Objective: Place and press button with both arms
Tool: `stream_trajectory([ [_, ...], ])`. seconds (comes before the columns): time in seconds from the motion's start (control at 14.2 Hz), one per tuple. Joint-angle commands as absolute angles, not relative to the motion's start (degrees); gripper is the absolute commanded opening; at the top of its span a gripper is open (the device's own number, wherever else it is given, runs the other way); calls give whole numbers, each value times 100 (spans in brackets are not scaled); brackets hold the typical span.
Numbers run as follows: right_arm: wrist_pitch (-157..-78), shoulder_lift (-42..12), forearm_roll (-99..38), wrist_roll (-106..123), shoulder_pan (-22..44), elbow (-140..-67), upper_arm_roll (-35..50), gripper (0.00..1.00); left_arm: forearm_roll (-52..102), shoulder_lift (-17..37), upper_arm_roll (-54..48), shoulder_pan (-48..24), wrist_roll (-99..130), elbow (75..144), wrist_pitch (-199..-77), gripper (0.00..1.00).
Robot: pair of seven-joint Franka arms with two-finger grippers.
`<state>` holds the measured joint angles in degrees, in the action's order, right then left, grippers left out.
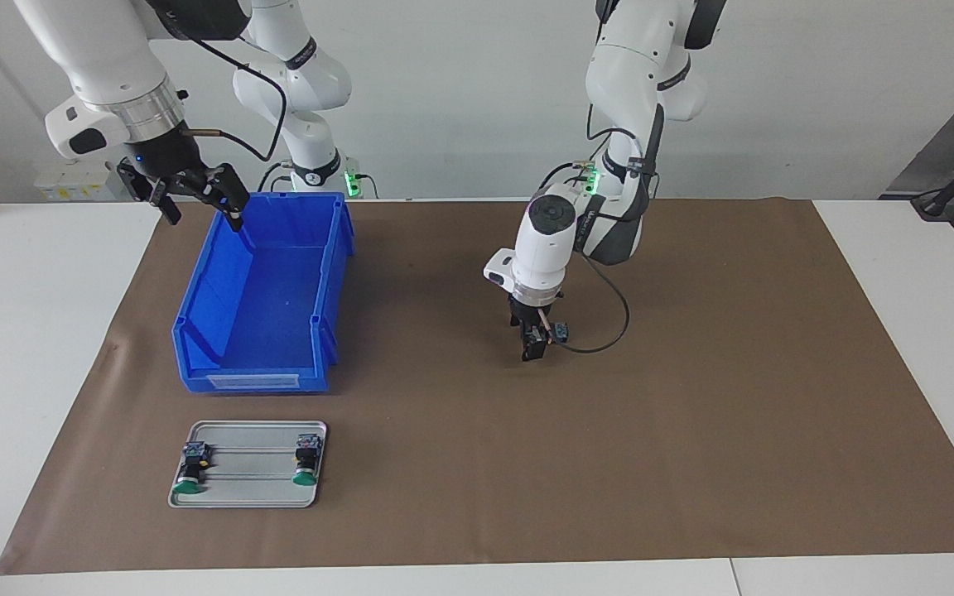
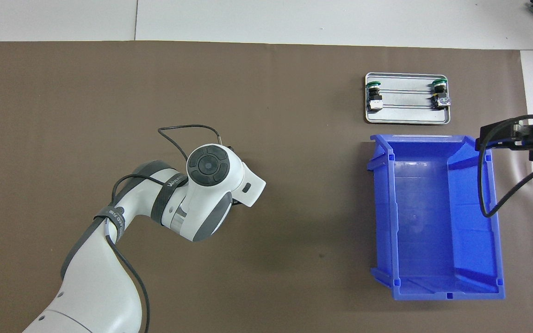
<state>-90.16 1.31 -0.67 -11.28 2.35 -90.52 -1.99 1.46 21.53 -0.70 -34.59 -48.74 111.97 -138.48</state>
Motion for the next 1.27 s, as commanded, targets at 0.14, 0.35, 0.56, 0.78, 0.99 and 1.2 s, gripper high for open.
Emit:
stream_trajectory([
  [0.14,-9044,290,-44,-1099,220,-9255,-167,100,132,2118,44,-3569,-5124,11215,-13677,86],
  [0.35,-9044,299,-53,-1090,211,-9255,-167,100,132,2092,53,-3560,-5229,11215,-13483,85],
  [0.56,-9044,299,-53,-1090,211,-9264,-167,100,132,2074,61,-3551,-5238,11206,-13229,82],
  [0.78,-9018,299,-62,-1090,211,-9255,-167,100,44,2066,62,-3533,-5238,11180,-13157,81],
  [0.99,-8983,299,-70,-1107,211,-9255,-167,100,44,2065,62,-3525,-5247,11145,-13122,75],
  [1.2,-8982,299,-105,-1134,211,-9255,-167,100,-263,2057,70,-3507,-5309,11083,-12964,16],
])
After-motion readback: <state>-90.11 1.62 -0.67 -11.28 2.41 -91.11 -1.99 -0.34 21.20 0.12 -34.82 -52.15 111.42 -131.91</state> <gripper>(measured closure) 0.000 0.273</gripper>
